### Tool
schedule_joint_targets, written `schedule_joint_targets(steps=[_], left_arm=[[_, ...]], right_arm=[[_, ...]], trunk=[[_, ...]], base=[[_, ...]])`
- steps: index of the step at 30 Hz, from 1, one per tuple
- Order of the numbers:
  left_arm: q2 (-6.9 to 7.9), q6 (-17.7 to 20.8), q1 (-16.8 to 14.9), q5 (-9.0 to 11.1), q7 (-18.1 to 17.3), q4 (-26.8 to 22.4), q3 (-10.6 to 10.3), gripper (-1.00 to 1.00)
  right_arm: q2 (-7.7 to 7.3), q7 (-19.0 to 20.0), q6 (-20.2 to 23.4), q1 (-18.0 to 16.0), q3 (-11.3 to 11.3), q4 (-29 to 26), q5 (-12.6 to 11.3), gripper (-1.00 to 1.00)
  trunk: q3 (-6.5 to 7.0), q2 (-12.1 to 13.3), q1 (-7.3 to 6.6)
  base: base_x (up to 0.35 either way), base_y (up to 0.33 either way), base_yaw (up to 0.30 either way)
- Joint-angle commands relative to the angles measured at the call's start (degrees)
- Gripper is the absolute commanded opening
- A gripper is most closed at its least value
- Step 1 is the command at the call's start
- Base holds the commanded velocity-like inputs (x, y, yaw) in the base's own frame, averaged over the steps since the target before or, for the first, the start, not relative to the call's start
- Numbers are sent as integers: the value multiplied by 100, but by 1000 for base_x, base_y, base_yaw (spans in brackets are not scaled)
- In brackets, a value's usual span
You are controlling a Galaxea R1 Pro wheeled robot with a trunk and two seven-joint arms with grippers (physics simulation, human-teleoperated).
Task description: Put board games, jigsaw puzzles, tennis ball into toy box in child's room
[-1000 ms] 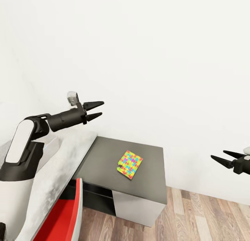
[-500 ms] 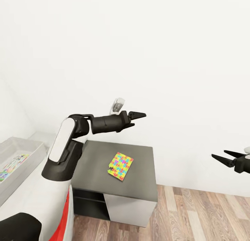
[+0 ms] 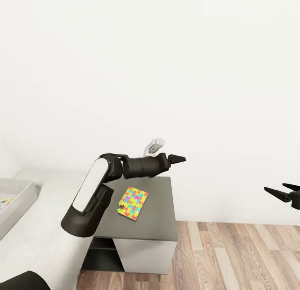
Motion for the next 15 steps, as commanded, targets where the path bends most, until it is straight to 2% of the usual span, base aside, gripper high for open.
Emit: schedule_joint_targets(steps=[1,4,7,8,15], left_arm=[[-25,-481,128,51,114,-3,-507,100],[-23,-705,154,50,120,1,-732,100],[-19,-778,216,41,121,6,-870,100],[-20,-809,323,-50,122,8,-960,100],[-20,-832,674,-479,84,12,-1016,100]], right_arm=[[-159,42,74,6,-207,-5,97,100],[-176,42,84,7,-228,-5,102,100],[-180,43,89,8,-234,-5,103,100],[-182,44,91,8,-236,-5,104,100],[-184,45,92,8,-238,-5,108,100]], trunk=[[-5,-12,4],[18,-12,4],[41,-12,4],[48,-12,4],[101,-12,4]], base=[[0,0,-219],[0,0,-219],[0,0,-219],[0,0,-219],[0,0,-219]])
